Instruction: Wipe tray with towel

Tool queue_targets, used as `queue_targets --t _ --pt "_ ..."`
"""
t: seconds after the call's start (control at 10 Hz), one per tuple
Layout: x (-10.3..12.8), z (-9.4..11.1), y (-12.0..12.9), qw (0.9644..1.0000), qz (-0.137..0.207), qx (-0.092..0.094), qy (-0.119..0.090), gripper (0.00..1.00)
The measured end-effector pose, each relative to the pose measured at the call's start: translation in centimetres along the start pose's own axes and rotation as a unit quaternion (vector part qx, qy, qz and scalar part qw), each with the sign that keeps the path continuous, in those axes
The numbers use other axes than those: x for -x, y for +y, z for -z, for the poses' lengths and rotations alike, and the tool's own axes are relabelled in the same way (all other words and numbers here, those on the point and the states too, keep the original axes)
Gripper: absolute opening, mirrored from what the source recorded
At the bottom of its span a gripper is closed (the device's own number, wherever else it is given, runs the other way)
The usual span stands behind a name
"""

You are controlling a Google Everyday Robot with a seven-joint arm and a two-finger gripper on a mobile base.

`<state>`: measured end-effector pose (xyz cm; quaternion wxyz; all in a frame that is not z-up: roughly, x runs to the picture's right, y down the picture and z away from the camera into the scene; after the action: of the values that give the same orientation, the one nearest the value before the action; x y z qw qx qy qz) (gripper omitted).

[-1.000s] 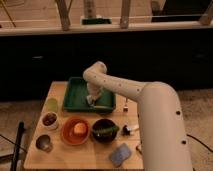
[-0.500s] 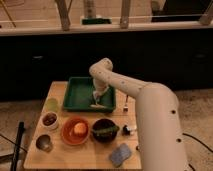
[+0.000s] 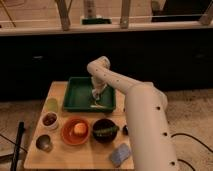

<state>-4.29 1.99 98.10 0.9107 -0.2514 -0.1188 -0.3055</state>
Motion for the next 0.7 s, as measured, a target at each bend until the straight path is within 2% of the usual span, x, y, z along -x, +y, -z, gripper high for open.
queue_targets --t 0.3,0.5,0.7 --pt "3.5 -0.7 -2.1 0.9985 0.052 0.006 -0.014 0.00" --pt "6.6 -1.2 -2.6 0.9940 0.104 0.012 -0.029 0.00" --pt "7.8 -1.2 -1.9 0.9909 0.128 0.019 -0.037 0.00"
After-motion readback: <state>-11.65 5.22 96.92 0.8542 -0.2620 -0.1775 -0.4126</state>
